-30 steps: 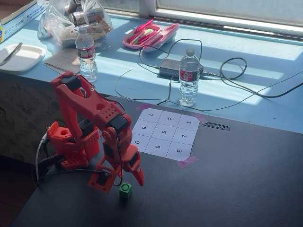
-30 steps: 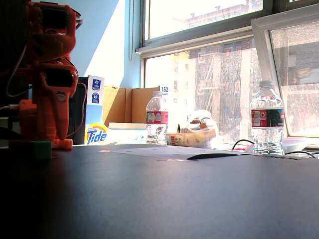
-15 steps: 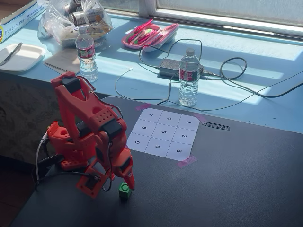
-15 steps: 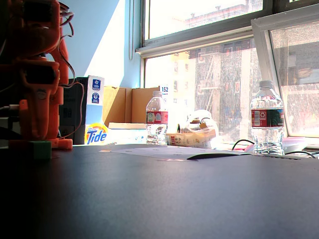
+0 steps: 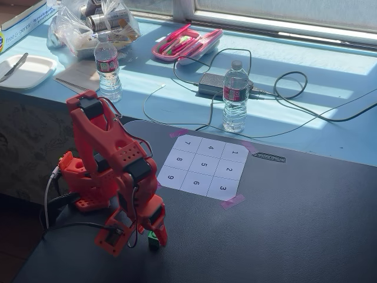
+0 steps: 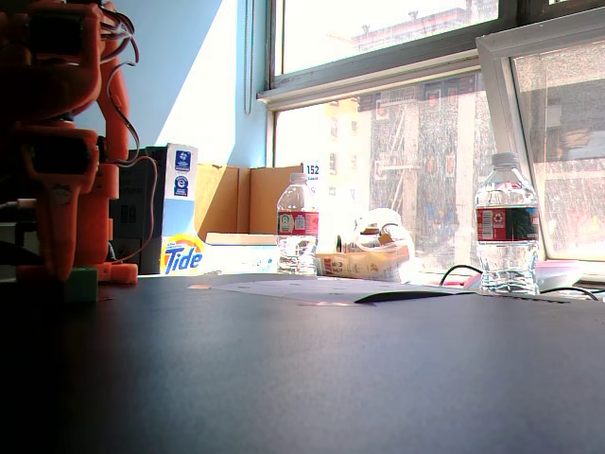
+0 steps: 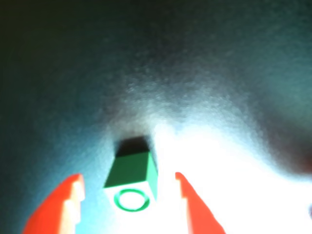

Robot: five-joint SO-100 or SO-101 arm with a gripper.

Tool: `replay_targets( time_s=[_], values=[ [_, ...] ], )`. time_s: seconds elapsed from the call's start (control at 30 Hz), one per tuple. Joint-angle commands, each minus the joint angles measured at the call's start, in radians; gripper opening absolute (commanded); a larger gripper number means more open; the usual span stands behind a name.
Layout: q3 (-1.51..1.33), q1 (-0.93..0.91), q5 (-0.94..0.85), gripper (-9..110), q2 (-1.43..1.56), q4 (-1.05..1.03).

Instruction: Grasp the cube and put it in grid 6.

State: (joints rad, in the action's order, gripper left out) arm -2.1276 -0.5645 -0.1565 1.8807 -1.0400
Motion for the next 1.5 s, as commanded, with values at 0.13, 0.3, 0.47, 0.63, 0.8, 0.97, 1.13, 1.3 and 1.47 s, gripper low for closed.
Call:
replay_targets(
  time_s=[0.13,0.3,0.47,0.63,0.8,0.97,1.13,1.3,1.47],
  values=[
    [0.015,0.012,-0.023,29,0.002,0.025],
    [-0.003,0.021,-0.038,28,0.005,0.031],
    [-0.035,0.044,-0.046,26,0.005,0.054],
    [-0.044,0.048,-0.058,15,0.005,0.069],
    [-0.055,0.051,-0.064,0,0.005,0.086],
    [-0.051,0.051,-0.066,0,0.008,0.084],
    [0.029,0.066,-0.057,0,0.015,0.005],
    [0.138,0.120,-0.040,0,0.028,-0.084],
    [0.207,0.224,-0.006,0,0.026,-0.123]
  ],
)
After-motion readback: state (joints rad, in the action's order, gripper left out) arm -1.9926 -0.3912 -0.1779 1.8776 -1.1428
